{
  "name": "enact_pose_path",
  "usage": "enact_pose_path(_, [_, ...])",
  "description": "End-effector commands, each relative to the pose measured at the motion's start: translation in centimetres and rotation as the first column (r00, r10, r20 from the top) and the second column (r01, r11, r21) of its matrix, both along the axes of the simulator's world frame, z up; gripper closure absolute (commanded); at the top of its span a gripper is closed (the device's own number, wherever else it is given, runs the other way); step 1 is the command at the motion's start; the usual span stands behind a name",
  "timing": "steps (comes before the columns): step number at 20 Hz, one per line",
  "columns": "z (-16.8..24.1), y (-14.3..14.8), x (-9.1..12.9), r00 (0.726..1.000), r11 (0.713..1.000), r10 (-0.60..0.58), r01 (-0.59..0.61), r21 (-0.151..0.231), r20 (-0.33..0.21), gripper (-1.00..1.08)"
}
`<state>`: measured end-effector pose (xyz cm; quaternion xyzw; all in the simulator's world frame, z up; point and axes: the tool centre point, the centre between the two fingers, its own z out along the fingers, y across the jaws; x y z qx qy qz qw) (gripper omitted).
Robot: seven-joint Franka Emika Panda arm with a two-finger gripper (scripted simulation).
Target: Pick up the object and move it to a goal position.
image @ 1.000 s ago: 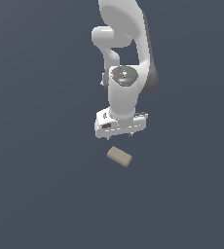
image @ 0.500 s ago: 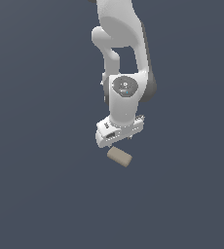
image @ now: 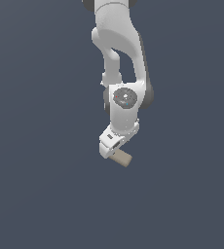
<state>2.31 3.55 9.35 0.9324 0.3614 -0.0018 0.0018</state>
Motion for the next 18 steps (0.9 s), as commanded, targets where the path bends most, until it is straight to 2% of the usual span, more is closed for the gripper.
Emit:
enact_pose_path(1, [-0.7, 0.0, 0.2, 0.998, 0.998, 0.071, -0.071, 0.001, 0.000, -0.92])
enact_pose_path(9, [-2.3, 0.2, 0.7, 0.975, 0.975, 0.224, -0.224, 0.003, 0.001, -0.92])
enact_pose_path(18, [-3.0, 0.2, 0.9, 0.960, 0.960, 0.282, -0.282, 0.005, 0.002, -0.92])
